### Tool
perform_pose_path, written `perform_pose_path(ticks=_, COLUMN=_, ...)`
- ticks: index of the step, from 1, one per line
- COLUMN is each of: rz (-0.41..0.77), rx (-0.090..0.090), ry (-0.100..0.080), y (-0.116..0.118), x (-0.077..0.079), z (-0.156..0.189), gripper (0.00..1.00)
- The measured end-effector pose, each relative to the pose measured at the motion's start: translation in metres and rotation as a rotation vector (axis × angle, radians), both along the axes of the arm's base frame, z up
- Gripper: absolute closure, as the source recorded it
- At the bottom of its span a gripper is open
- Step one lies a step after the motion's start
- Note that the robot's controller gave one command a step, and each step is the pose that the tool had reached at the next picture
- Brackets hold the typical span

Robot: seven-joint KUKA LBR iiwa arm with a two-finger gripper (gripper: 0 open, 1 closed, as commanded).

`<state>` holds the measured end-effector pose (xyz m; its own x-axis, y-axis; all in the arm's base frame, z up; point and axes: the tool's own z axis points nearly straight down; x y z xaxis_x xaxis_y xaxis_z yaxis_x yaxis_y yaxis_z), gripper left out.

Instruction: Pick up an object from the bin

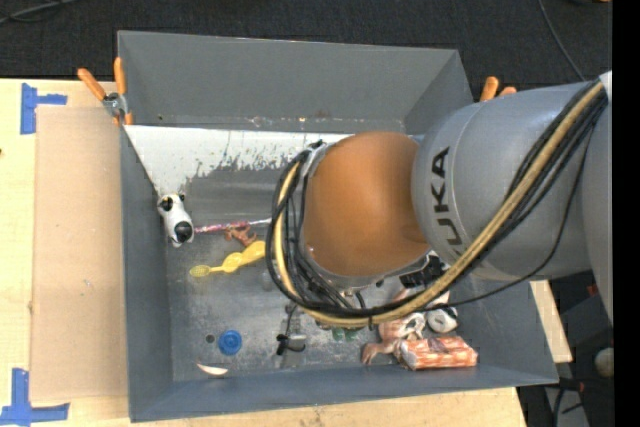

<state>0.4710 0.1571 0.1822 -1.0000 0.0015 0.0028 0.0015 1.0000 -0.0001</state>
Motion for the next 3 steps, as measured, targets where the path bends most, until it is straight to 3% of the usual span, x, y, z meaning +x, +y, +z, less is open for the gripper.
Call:
perform_pose_path(ticks=1, rz=0.11, rx=0.001, ry=0.001, y=-0.05, x=0.011, z=0.034, gripper=0.0)
perform_pose_path(ticks=2, rz=0.074, rx=0.0, ry=0.001, y=-0.047, x=0.006, z=0.049, gripper=0.0)
perform_pose_path(ticks=3, rz=0.056, rx=0.001, ry=-0.003, y=-0.082, x=0.039, z=0.032, gripper=0.0)
